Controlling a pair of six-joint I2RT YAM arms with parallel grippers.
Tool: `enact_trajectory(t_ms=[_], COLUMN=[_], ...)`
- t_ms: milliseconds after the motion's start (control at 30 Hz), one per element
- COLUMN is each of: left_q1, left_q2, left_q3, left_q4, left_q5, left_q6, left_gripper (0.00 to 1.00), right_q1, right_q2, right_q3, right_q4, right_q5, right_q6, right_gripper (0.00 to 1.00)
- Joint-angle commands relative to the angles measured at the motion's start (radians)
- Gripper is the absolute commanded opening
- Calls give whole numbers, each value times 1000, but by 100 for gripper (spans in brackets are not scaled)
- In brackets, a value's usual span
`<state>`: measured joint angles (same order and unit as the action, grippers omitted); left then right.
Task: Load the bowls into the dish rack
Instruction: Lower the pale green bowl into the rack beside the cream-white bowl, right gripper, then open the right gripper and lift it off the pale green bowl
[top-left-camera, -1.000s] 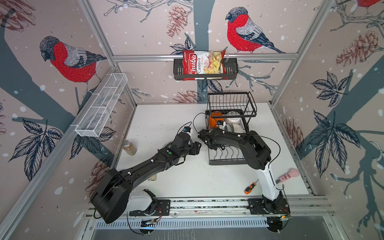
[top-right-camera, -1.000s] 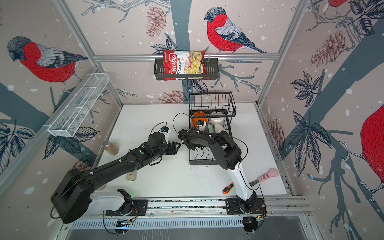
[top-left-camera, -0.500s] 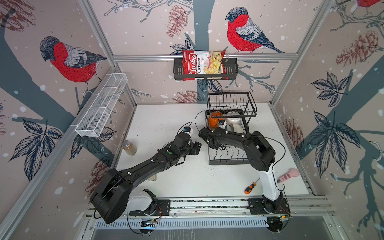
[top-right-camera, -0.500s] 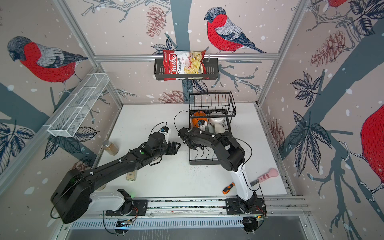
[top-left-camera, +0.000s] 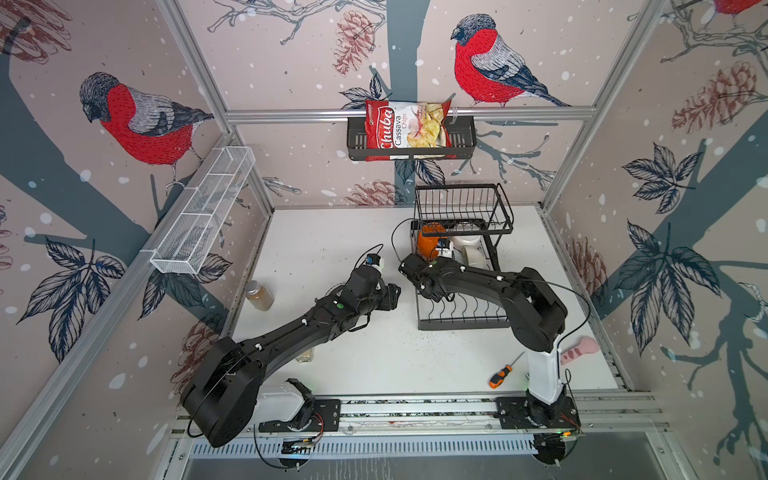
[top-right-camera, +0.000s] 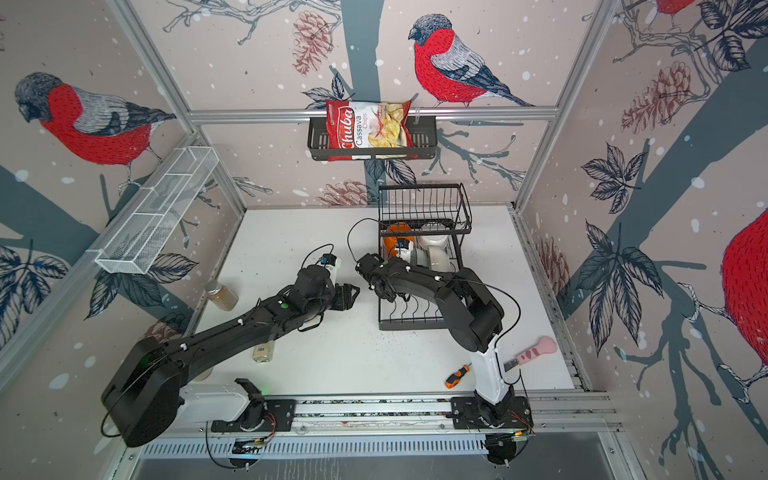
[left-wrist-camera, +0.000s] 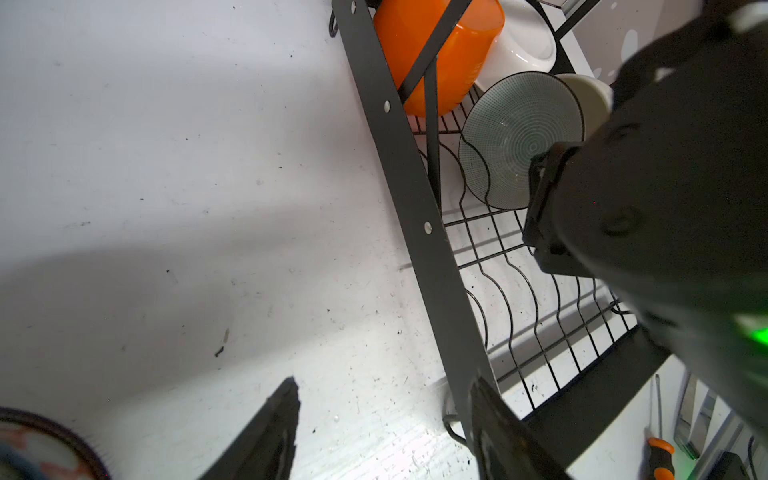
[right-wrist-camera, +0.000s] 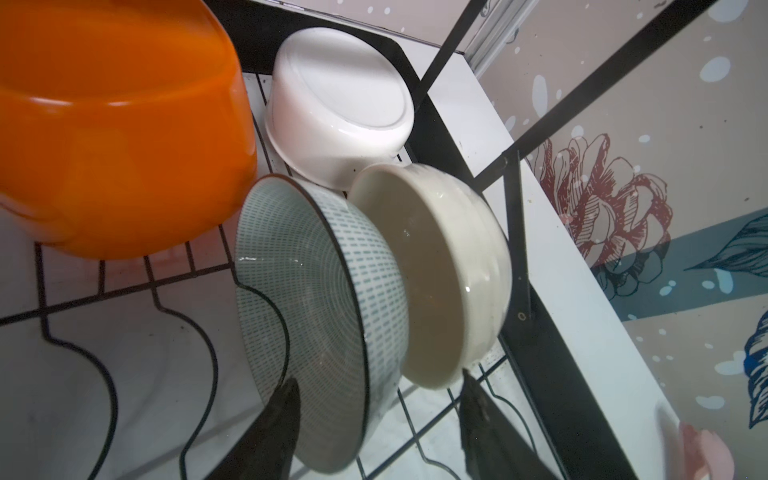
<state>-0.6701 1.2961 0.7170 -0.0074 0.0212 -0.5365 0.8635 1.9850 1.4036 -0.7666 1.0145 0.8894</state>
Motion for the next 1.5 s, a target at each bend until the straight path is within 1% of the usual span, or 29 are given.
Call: enact_trajectory(t_ms=[0, 233, 367, 600, 667, 767, 900, 1000, 1233, 1333, 1467], left_q1=[3, 3, 2, 3, 3, 3, 3, 3, 11, 35, 89], left_q2=[-3, -3, -3, -22, -35, -61, -100, -126, -179, -204, -225], left_q3=[2, 15, 31, 41, 45, 50, 53, 69, 99, 102, 99], left_q4=[4, 3, -12, -26, -34, -48, -76, -133, -288, -343, -415], left_q5=[-21, -24, -30, -53, -57, -76, -117, -159, -259, -271, -281], left_q6=[-6, -6, -6, -8, -8, -1, 6, 2, -42, -55, -73], left_gripper=[65, 65, 65, 66, 67, 69, 72, 74, 75, 76, 75], right_q1=[5, 14, 24, 34, 35, 54, 68, 90, 108, 109, 109], right_q2=[-35, -129, -207, -349, -370, -398, -420, -427, -436, -423, -416], right_q3=[-21, -89, -150, -268, -277, -289, -277, -258, -237, -224, -215], right_q4=[39, 110, 173, 345, 355, 363, 371, 379, 454, 464, 480], right_q5=[-12, -61, -95, -256, -299, -323, -430, -484, -658, -681, -712], right_q6=[-36, -102, -159, -336, -366, -404, -470, -503, -532, -545, -563], right_gripper=[62, 62, 63, 66, 66, 67, 68, 68, 69, 69, 69])
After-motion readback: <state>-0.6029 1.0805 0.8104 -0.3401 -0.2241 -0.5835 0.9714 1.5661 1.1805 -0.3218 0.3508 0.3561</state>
